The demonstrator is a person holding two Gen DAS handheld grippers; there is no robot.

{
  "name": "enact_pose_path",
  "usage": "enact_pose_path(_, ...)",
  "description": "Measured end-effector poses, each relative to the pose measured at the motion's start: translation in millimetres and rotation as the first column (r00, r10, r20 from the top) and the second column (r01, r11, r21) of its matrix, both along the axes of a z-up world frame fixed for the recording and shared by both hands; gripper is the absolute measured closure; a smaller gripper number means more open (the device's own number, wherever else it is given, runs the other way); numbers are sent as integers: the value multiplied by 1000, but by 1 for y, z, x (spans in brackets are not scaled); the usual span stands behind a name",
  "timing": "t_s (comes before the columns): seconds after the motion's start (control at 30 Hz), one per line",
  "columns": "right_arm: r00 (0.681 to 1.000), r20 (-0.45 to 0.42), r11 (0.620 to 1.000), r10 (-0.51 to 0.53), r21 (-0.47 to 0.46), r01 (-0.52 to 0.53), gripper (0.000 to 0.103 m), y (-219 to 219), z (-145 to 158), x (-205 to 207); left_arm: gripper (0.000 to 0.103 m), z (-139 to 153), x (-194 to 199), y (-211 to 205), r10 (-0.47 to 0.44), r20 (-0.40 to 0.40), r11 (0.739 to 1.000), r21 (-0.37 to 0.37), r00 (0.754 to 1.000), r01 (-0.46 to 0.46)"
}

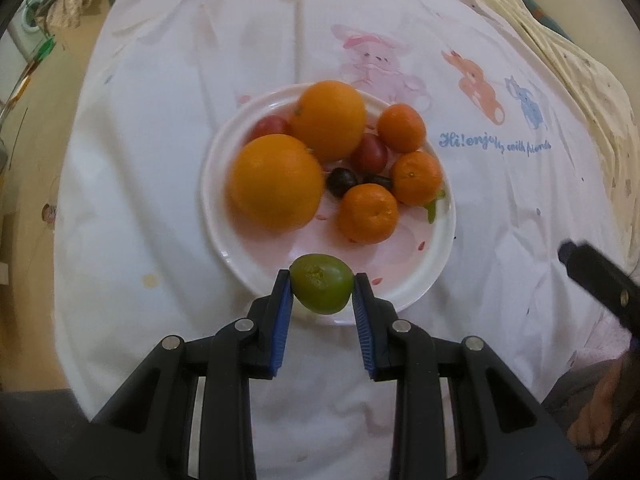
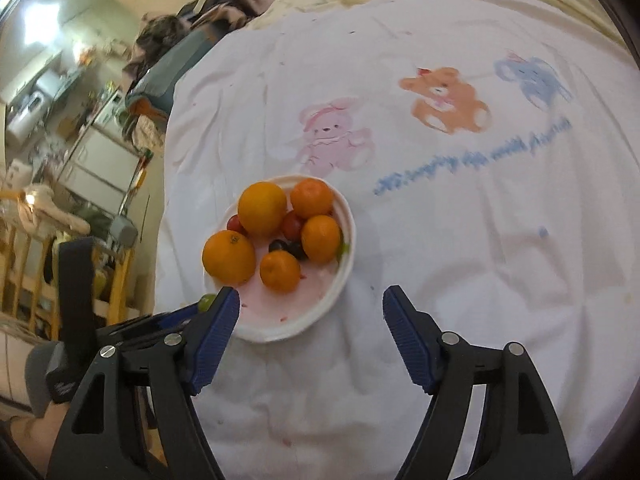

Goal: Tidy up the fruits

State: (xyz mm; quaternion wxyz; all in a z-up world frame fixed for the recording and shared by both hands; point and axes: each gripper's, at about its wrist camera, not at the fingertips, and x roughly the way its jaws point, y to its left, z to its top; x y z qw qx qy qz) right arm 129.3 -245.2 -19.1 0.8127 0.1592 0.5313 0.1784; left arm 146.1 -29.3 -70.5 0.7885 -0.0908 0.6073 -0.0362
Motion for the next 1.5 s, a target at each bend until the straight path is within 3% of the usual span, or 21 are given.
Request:
enact_pose_path(0.27,995,-47,996,-86,-12,85,25,-19,-17,1,77,-12,10,-14,-30,-13,999,28,999,30)
enact_pose_path(0.53,998,-21,998,-61,-31,60,25,-11,-15,3,75,-12,13,-11,-12,7,1000,5,1000,12)
enact_pose_path(0.67,998,-17,998,-60,-30,60,25,-11,-14,3,36,-9,10,-12,-20,34,1000,18,999,19)
enact_pose_path(0.77,998,-17,998,-59,-25,59,25,-10,-14,3,25,-3,8,-14,-35,66,999,33,997,33)
enact_pose_path(0.93,999,-4,998,-51,-23,51,25,-8,-10,3,25,6,4,-14,-45,106,998,53,993,40)
enact_pose_path(1.13,999,28,999,-37,-3,37,25,-4,-1,0,25,26,-12,-4,-64,207,988,150,976,33)
enact_pose_path(1.23,998,57,1000,-23,4,23,25,-1,6,-5,25,40,-21,6,-39,254,987,159,966,-2)
enact_pose_path(1.33,996,91,1000,-20,5,19,18,1,15,-11,25,58,-32,15,-16,313,987,157,950,-35)
enact_pose_path(1.5,987,159,1000,9,-21,-6,14,8,28,-27,25,77,-46,22,3,345,990,133,939,-52)
